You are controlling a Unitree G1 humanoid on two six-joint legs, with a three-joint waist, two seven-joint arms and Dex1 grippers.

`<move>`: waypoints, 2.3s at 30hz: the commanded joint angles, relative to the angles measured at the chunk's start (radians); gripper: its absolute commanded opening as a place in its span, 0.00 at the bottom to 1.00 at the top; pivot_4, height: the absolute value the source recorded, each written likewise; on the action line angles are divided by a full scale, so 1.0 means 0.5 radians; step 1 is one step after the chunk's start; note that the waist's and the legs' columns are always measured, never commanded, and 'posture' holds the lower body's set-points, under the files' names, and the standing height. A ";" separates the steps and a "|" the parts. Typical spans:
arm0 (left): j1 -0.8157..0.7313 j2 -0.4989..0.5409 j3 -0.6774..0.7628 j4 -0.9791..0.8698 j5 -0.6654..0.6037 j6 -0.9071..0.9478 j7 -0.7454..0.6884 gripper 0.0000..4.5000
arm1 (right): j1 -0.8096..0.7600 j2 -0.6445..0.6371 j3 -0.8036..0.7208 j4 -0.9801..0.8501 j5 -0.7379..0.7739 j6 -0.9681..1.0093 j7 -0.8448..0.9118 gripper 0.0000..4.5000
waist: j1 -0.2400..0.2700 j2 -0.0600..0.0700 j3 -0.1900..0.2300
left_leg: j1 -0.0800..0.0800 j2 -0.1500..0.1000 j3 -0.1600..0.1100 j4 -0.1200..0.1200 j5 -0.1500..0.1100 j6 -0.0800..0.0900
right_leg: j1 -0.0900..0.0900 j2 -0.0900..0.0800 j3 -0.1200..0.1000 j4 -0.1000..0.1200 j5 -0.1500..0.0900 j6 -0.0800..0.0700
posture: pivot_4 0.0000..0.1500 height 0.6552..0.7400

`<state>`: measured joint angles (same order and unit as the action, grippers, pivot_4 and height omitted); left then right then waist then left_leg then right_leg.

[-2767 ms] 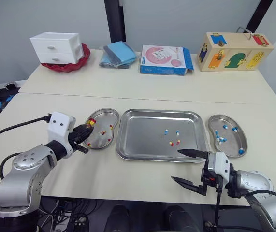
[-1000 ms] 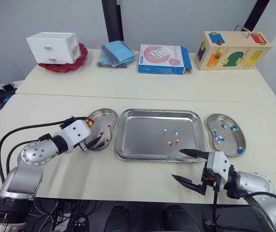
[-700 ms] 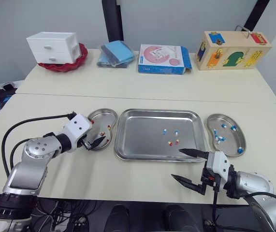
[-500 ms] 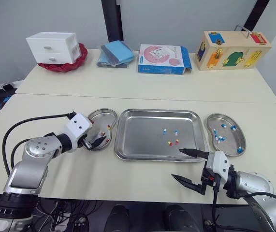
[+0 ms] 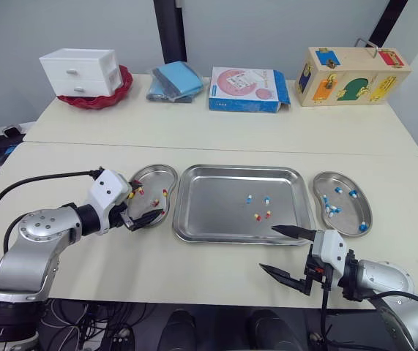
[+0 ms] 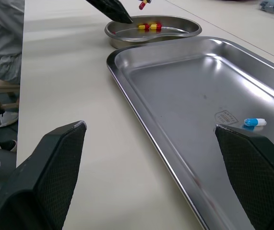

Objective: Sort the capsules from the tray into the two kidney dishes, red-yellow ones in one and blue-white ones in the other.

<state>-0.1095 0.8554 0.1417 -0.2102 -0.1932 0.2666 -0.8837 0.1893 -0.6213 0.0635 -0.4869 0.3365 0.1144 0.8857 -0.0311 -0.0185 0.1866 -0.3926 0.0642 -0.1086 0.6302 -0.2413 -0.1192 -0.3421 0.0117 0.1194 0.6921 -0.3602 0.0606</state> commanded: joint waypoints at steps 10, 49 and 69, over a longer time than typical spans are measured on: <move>-0.145 -0.157 0.129 -0.007 -0.237 0.405 0.336 0.99 | 0.021 -0.004 -0.022 -0.085 0.026 -0.023 -0.003 1.00 | -0.017 0.000 -0.001 | -0.004 0.000 -0.002 0.002 0.000 0.000 | -0.005 0.001 -0.001 0.004 0.000 0.000 | 1.00 1.00; 0.265 -0.233 0.684 -0.318 -0.704 0.621 0.214 0.99 | 0.070 -0.047 -0.137 -0.157 0.085 0.025 -0.028 1.00 | -0.004 -0.002 0.002 | -0.004 0.000 0.000 0.006 0.000 0.000 | -0.004 0.000 0.000 0.008 0.000 0.000 | 1.00 1.00; 1.181 -0.292 0.925 -0.195 -0.582 0.237 -0.094 0.99 | 0.721 -0.408 -1.307 0.221 0.316 0.028 0.454 1.00 | -0.001 -0.005 0.000 | 0.002 0.000 0.004 0.001 0.000 0.000 | 0.002 -0.001 0.003 -0.001 -0.001 0.000 | 1.00 1.00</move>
<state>0.4778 0.7142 0.5984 -0.2792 -0.4746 0.4047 -0.9309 0.5430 -0.8119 -0.5400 -0.3893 0.4925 0.1619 1.0829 -0.0317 -0.0208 0.1868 -0.3913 0.0642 -0.1068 0.6306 -0.2415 -0.1190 -0.3409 0.0114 0.1209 0.6913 -0.3607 0.0605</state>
